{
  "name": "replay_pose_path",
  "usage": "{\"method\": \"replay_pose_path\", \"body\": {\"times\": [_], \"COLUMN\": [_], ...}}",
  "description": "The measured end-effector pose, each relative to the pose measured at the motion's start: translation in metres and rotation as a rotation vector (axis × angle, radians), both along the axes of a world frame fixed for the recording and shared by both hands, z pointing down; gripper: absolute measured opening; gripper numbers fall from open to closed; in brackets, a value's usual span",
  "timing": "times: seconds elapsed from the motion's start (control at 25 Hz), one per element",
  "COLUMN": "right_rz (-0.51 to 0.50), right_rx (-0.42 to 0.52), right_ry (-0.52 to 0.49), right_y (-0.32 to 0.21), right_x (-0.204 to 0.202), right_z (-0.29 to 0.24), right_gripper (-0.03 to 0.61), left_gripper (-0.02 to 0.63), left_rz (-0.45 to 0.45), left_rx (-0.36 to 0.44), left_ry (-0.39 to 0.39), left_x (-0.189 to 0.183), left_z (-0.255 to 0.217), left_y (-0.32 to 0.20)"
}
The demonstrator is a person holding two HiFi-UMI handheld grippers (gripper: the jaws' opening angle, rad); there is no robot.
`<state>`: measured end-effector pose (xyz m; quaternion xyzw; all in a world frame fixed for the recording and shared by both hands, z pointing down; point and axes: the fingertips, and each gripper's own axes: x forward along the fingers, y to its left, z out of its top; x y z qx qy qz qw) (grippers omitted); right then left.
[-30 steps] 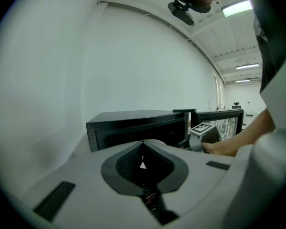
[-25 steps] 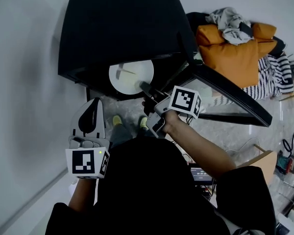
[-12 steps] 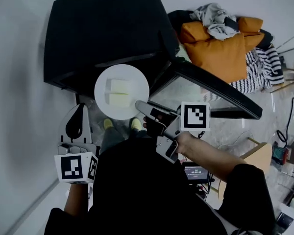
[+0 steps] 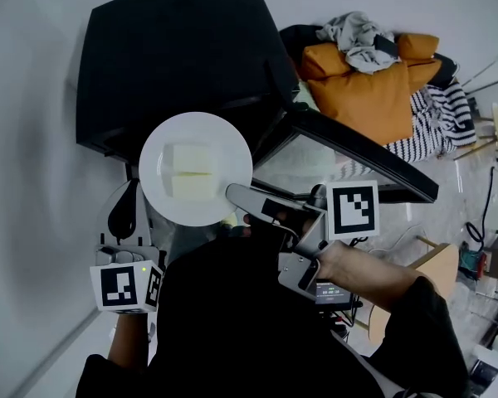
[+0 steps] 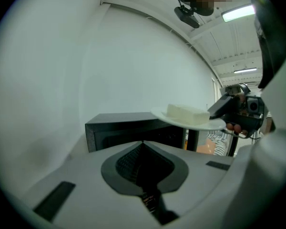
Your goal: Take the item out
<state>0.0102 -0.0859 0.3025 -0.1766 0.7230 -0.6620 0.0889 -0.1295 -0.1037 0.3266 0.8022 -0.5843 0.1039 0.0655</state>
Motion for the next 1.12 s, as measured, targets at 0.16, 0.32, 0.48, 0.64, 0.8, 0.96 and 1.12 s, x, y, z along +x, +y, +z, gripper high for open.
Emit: {"method": "replay_pose_path", "body": {"times": [0.16, 0.32, 0.48, 0.64, 0.8, 0.96, 1.12], "right_rz": [0.026, 0.059, 0.098, 0.136, 0.137, 0.13, 0.124], "right_rx": [0.029, 0.03, 0.029, 0.014, 0.018, 0.015, 0.011], "right_ry": [-0.008, 0.005, 0.049, 0.061, 0.058, 0.063, 0.061], "right_y": [-0.009, -0.023, -0.032, -0.036, -0.033, -0.034, -0.036], "right_x": [0.007, 0.022, 0.033, 0.037, 0.039, 0.037, 0.034], "right_z": [-0.02, -0.017, -0.007, 0.0, -0.004, 0.0, 0.001], "right_gripper": [0.018, 0.02, 0.018, 0.018, 0.02, 0.02, 0.02], "left_gripper": [0.008, 0.008, 0.008, 0.008, 0.008, 0.008, 0.008], "left_rz": [0.007, 0.008, 0.005, 0.006, 0.009, 0.011, 0.009], "left_rx": [0.01, 0.019, 0.024, 0.025, 0.023, 0.024, 0.025], "left_ry": [0.002, 0.008, 0.01, 0.011, 0.004, 0.003, 0.002], "left_x": [0.0, 0.002, -0.002, -0.007, -0.002, -0.002, -0.003], "left_z": [-0.003, 0.001, 0.002, 0.002, -0.004, -0.005, -0.005], "left_y": [-0.001, -0.008, -0.011, -0.01, -0.006, -0.008, -0.01]}}
